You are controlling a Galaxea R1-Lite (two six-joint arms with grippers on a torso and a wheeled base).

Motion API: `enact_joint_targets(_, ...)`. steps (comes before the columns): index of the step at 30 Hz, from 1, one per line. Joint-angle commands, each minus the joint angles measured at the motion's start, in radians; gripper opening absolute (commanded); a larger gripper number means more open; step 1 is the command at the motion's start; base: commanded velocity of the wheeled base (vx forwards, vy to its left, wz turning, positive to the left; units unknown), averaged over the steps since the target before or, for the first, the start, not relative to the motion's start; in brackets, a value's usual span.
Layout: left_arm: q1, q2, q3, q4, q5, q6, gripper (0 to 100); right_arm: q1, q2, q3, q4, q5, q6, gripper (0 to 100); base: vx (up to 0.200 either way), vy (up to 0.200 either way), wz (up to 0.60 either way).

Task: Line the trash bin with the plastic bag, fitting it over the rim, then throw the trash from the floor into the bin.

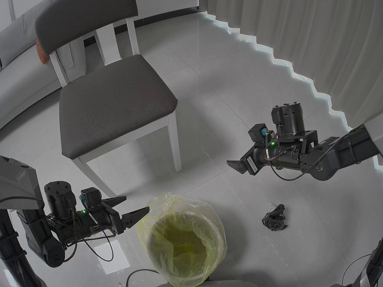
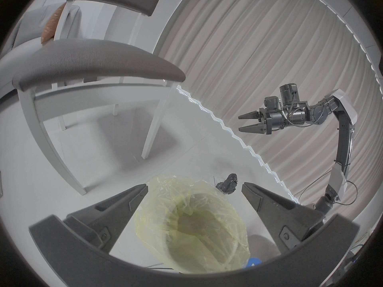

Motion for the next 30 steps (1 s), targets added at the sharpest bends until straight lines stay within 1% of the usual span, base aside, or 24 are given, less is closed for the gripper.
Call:
enact_joint_targets(1,-0.004,-0.078,0.014,-0.019,0.006,-0.006,100,-0.008,-0.087,0.043,-0.001,0.0,0.0,100,0.0,0.0,0.0)
enact_joint_targets(7,-0.009,-0.15,0.02,-0.019,0.047,-0.01,100,-0.021,-0.171,0.084,-0.001,-0.002,0.0,100,0.0,0.0,0.0)
enact_joint_targets(8,0.0,-0.2,0.017,-0.013,0.065,-0.011,100,-0.034,-0.22,0.106,-0.001,-0.002,0.0,100,0.0,0.0,0.0)
enact_joint_targets(10,0.013,-0.24,0.016,-0.005,0.065,-0.01,100,-0.045,-0.263,0.132,0.001,-0.003,0.0,100,0.0,0.0,0.0)
enact_joint_targets(12,0.022,-0.294,0.017,0.032,0.065,-0.008,100,-0.056,-0.307,0.161,0.007,-0.008,0.0,100,0.0,0.0,0.0)
enact_joint_targets(14,0.019,-0.36,0.014,0.11,0.065,-0.006,100,-0.059,-0.355,0.191,0.019,-0.011,0.001,100,0.0,0.0,0.0)
enact_joint_targets(17,0.005,-0.438,-0.003,0.297,0.067,0.001,100,-0.059,-0.403,0.25,0.033,-0.014,0.0,100,0.0,0.0,0.0)
enact_joint_targets(18,0.002,-0.447,-0.009,0.333,0.067,0.003,100,-0.059,-0.407,0.26,0.033,-0.016,0.0,100,0.0,0.0,0.0)
enact_joint_targets(19,-0.013,-0.472,-0.038,0.475,0.081,0.001,100,-0.054,-0.422,0.297,0.033,-0.017,0.0,100,0.0,0.0,0.0)
enact_joint_targets(20,-0.033,-0.478,-0.064,0.57,0.108,-0.003,100,-0.053,-0.427,0.323,0.033,-0.017,0.0,100,0.0,0.0,0.0)
enact_joint_targets(22,-0.098,-0.467,-0.127,0.735,0.184,-0.019,100,-0.05,-0.427,0.366,0.024,-0.02,-0.002,100,0.0,0.0,0.0)
enact_joint_targets(24,-0.178,-0.424,-0.187,0.833,0.245,-0.066,100,-0.05,-0.429,0.395,0.022,-0.02,-0.002,100,0.0,0.0,0.0)
enact_joint_targets(26,-0.256,-0.346,-0.248,0.843,0.276,-0.141,100,-0.051,-0.427,0.403,0.022,-0.019,0.0,100,0.0,0.0,0.0)
enact_joint_targets(27,-0.27,-0.326,-0.26,0.842,0.279,-0.154,100,-0.051,-0.427,0.405,0.022,-0.019,0.0,100,0.0,0.0,0.0)
enact_joint_targets(28,-0.299,-0.254,-0.299,0.834,0.283,-0.178,100,-0.053,-0.427,0.406,0.022,-0.019,0.0,100,0.0,0.0,0.0)
enact_joint_targets(30,-0.319,-0.127,-0.358,0.799,0.289,-0.183,100,-0.056,-0.426,0.405,0.022,-0.02,0.0,100,0.0,0.0,0.0)
